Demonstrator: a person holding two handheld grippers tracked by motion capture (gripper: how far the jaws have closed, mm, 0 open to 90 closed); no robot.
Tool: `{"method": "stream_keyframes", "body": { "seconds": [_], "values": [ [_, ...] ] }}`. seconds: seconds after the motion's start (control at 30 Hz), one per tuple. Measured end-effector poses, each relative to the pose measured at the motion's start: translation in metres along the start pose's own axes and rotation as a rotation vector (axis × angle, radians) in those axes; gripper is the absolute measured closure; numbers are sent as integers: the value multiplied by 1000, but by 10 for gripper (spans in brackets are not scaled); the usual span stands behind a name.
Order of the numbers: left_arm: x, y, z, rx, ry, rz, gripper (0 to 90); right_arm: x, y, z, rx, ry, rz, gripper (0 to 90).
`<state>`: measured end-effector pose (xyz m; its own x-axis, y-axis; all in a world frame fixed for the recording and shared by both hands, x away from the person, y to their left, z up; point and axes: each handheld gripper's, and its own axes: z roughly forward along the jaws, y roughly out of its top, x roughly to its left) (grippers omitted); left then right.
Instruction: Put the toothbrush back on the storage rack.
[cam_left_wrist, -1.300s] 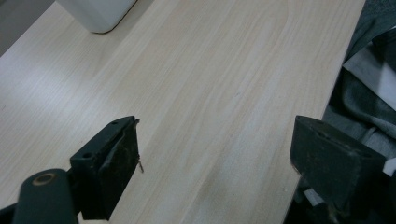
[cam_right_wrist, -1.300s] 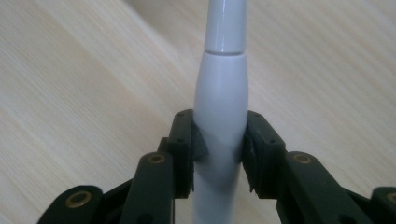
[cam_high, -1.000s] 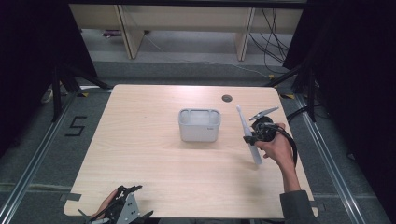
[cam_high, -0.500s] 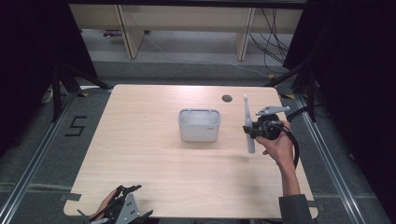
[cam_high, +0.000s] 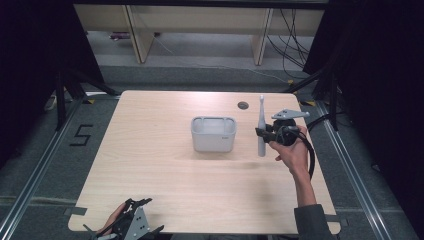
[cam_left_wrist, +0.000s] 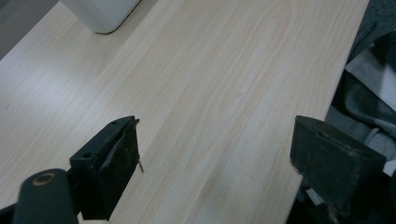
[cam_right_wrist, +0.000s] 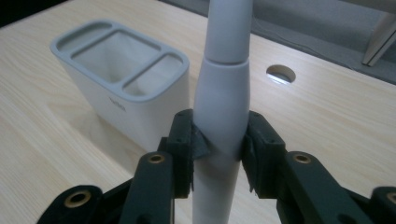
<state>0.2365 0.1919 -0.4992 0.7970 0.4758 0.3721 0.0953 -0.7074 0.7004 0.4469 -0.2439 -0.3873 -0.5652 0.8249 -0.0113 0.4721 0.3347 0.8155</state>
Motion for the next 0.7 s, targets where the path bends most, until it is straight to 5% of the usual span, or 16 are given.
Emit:
{"method": "stream_keyframes", "body": {
  "seconds": [0.17,0.43,0.47,0.53,0.7],
  "values": [
    [0,0,0,5,1,-1,151,-2,4,1,-45,22,36,672],
    [1,0,0,19,1,16,151,0,9,-1,-107,10,3,672],
    [2,0,-1,32,-1,30,151,3,9,-1,-112,21,43,672],
    [1,0,0,21,-5,19,151,0,12,-3,-126,20,7,672],
    [0,0,1,13,-1,3,151,4,18,-6,-133,47,34,672]
  ]
}}
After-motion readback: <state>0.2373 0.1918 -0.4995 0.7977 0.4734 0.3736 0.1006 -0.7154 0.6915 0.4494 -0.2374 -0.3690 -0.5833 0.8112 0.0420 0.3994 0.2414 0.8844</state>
